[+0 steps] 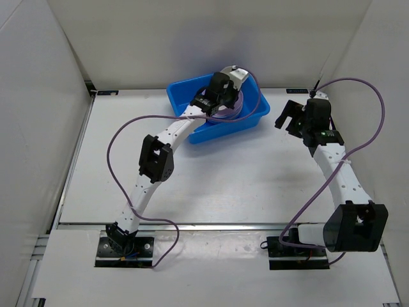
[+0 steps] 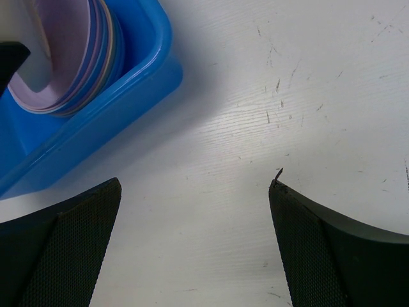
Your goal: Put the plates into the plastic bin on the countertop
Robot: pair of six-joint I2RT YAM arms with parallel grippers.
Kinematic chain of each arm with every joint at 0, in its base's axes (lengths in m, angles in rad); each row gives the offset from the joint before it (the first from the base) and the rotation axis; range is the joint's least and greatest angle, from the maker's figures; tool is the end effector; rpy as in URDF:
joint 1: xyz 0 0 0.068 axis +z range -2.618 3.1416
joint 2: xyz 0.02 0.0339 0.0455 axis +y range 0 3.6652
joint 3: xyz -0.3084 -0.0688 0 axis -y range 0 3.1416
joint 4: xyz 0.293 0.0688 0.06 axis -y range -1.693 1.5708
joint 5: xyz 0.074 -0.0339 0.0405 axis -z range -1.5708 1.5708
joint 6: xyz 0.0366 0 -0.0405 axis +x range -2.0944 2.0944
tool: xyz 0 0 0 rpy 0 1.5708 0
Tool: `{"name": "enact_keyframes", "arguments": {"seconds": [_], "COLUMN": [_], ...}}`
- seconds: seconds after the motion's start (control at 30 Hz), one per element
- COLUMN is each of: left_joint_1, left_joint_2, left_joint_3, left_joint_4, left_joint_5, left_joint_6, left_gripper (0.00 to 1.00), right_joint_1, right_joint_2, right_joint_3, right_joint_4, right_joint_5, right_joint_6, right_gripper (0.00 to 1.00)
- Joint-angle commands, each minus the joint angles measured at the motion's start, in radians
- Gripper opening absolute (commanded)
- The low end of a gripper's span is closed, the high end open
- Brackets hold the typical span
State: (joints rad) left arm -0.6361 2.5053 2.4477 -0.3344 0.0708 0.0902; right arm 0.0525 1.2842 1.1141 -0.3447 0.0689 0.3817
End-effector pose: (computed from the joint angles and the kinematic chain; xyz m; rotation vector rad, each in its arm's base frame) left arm 0.5343 -0.3978 0.2976 0.7493 1.8396 -0.4257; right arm 0.3276 0.0147 0.3644 0.3838 2.0544 0.1922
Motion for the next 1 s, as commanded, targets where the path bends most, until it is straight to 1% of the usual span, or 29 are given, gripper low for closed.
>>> {"name": "enact_keyframes", "arguments": {"seconds": [0.0,0.03,0.1,0.13,0.17,0.2,0.23,0.27,0.3,0.37,0.4,0.5,0.57,0.6,0.63,0.67,0.7,0.73,0.77,0.8,0.83,0.87,0.9,0.93,0.97], "left_joint_1": [-0.023,-0.028,-0.031,-0.036,-0.036,-0.036,-0.037,-0.036,-0.039,-0.036,-0.036,-0.036,-0.036,-0.034,-0.03,-0.025,-0.016,-0.01,0.001,0.019,0.033,0.048,0.08,0.102,0.14], "left_joint_2": [-0.01,-0.005,-0.005,-0.008,-0.016,-0.02,-0.023,-0.034,-0.039,-0.069,-0.078,-0.134,-0.18,-0.25,-0.296,-0.345,-0.456,-0.523,-0.59,-0.712,-0.777,-0.842,-0.959,-1.017,-1.075], "left_joint_3": [-0.006,-0.009,-0.012,-0.015,-0.012,-0.01,-0.006,-0.001,0.011,0.013,0.008,0.004,-0.018,-0.039,-0.121,-0.18,-0.244,-0.397,-0.486,-0.568,-0.728,-0.812,-0.888,-0.956,-1.087], "left_joint_4": [0.031,0.02,0.009,0.012,0.009,0.003,0.003,0.003,-0.003,0.0,-0.003,-0.021,-0.058,-0.074,-0.101,-0.107,-0.12,-0.126,-0.126,-0.129,-0.126,-0.138,-0.15,-0.163,-0.199], "left_joint_5": [0.015,0.003,-0.025,-0.04,-0.058,-0.058,-0.095,-0.098,-0.098,-0.091,-0.091,-0.107,-0.123,-0.126,-0.134,-0.141,-0.152,-0.169,-0.181,-0.224,-0.258,-0.284,-0.307,-0.35,-0.368], "left_joint_6": [0.02,0.014,0.008,0.008,0.006,0.002,-0.004,-0.004,-0.006,-0.01,-0.012,-0.041,-0.072,-0.084,-0.13,-0.147,-0.17,-0.209,-0.227,-0.278,-0.308,-0.341,-0.401,-0.434,-0.466], "left_gripper": [0.22,0.27,0.32,0.43,0.49,0.63,0.68,0.72,0.84,0.93,0.99,0.99,0.99,0.99,0.99,0.99,0.99,0.99,0.99,0.99,0.99,0.99,0.99,0.99,0.99], "right_joint_1": [-0.016,-0.016,-0.022,-0.025,-0.028,-0.028,-0.028,-0.034,-0.028,-0.031,-0.028,-0.034,-0.046,-0.049,-0.046,-0.074,-0.08,-0.083,-0.091,-0.094,-0.1,-0.109,-0.109,-0.111,-0.112], "right_joint_2": [0.004,0.01,0.01,0.013,0.014,0.01,0.01,0.007,0.01,0.01,0.01,0.007,0.01,0.01,0.01,0.01,0.004,0.001,0.001,-0.003,0.0,-0.005,-0.002,0.001,0.004], "right_joint_3": [0.015,0.015,0.015,0.013,0.012,0.013,0.013,0.013,0.012,0.012,0.012,0.016,0.024,0.029,0.029,0.03,0.03,0.024,0.021,0.013,0.009,0.007,0.0,0.0,-0.005], "right_joint_4": [0.01,0.006,0.013,0.013,0.01,0.013,0.013,0.013,0.013,0.019,0.016,0.016,0.0,0.001,-0.002,-0.014,-0.017,-0.02,-0.02,-0.026,-0.03,-0.036,-0.042,-0.048,-0.054], "right_joint_5": [-0.026,-0.026,-0.038,-0.041,-0.044,-0.044,-0.047,-0.047,-0.047,-0.044,-0.047,-0.05,-0.093,-0.098,-0.106,-0.115,-0.113,-0.115,-0.112,-0.104,-0.097,-0.09,-0.08,-0.069,-0.032], "right_joint_6": [0.005,0.008,0.011,0.011,0.011,0.011,0.011,0.011,0.011,0.011,0.011,0.011,0.019,0.023,0.029,0.032,0.042,0.048,0.048,0.06,0.066,0.066,0.078,0.082,0.085], "right_gripper": [0.99,0.99,0.99,0.99,0.99,0.99,0.99,0.99,0.99,0.99,0.99,0.99,0.99,0.99,0.99,0.99,0.99,0.99,0.99,0.99,0.99,0.99,0.99,0.99,0.99]}}
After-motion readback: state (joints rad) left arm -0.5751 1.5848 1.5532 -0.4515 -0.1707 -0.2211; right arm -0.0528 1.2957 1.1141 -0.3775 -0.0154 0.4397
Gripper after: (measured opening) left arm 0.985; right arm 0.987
